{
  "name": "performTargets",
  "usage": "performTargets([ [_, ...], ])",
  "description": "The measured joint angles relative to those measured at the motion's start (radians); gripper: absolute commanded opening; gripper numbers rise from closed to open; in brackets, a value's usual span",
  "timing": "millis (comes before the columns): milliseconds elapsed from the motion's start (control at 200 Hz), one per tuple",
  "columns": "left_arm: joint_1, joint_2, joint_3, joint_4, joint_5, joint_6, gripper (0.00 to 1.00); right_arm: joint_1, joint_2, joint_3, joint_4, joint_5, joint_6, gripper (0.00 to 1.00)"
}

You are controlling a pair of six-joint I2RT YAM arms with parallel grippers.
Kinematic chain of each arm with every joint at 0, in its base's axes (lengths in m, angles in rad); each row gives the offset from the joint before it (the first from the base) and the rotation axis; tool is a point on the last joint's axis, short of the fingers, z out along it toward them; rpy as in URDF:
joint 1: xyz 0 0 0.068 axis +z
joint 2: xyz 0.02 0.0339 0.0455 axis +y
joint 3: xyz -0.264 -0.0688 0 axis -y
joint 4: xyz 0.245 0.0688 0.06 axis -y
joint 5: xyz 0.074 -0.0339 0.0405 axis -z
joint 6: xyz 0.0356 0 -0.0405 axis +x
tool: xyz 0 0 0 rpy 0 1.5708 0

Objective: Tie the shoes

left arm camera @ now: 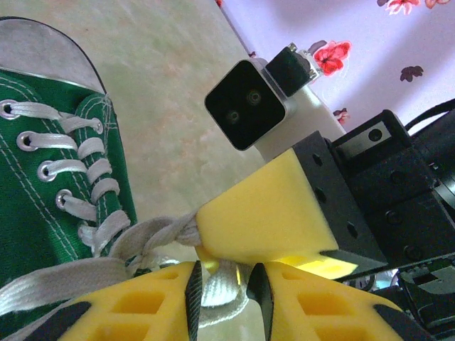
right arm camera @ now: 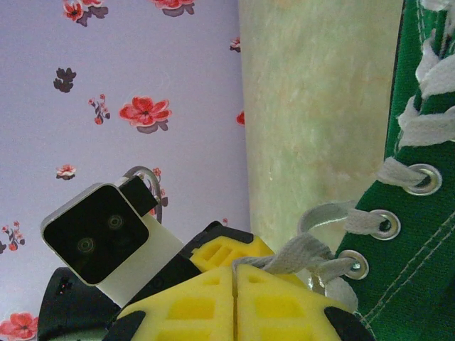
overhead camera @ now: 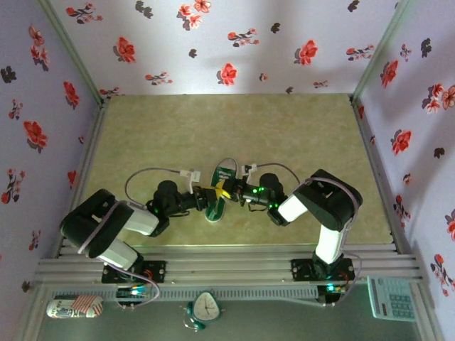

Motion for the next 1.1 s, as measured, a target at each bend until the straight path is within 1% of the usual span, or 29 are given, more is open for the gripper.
performTargets([
  [125,0.0,0.015,0.003,0.008,0.009,-0.005,0.26,0.0,0.001,0.0,0.0,0.003,0.0,0.09],
  [355,0.005,0.023,0.004,0.006,0.013,-0.007,0.14,0.0,0.003,0.0,0.004,0.008,0.0,0.09],
  [430,0.005,0.023,0.004,0.009,0.016,-0.008,0.07,0.0,0.005,0.0,0.006,0.009,0.0,0.09],
  [490,0.005,0.023,0.004,0.008,0.016,-0.007,0.0,0.0,0.006,0.0,0.006,0.012,0.0,0.1],
  [575,0.005,0.023,0.004,0.009,0.015,-0.01,0.0,0.0,0.005,0.0,0.007,0.015,0.0,0.11],
  [710,0.005,0.023,0.003,0.008,0.013,-0.01,0.0,0.0,0.005,0.0,0.006,0.016,-0.005,0.23],
  [775,0.005,0.022,0.001,0.008,0.011,-0.01,0.0,0.0,0.003,0.0,-0.002,0.016,-0.01,0.26],
  [945,0.006,0.018,-0.006,0.011,-0.004,-0.01,0.0,0.0,-0.04,0.0,-0.077,0.016,-0.049,0.27],
  [1100,0.006,0.018,-0.008,0.014,-0.015,-0.01,0.0,0.0,-0.107,0.0,-0.167,0.019,-0.101,0.21],
])
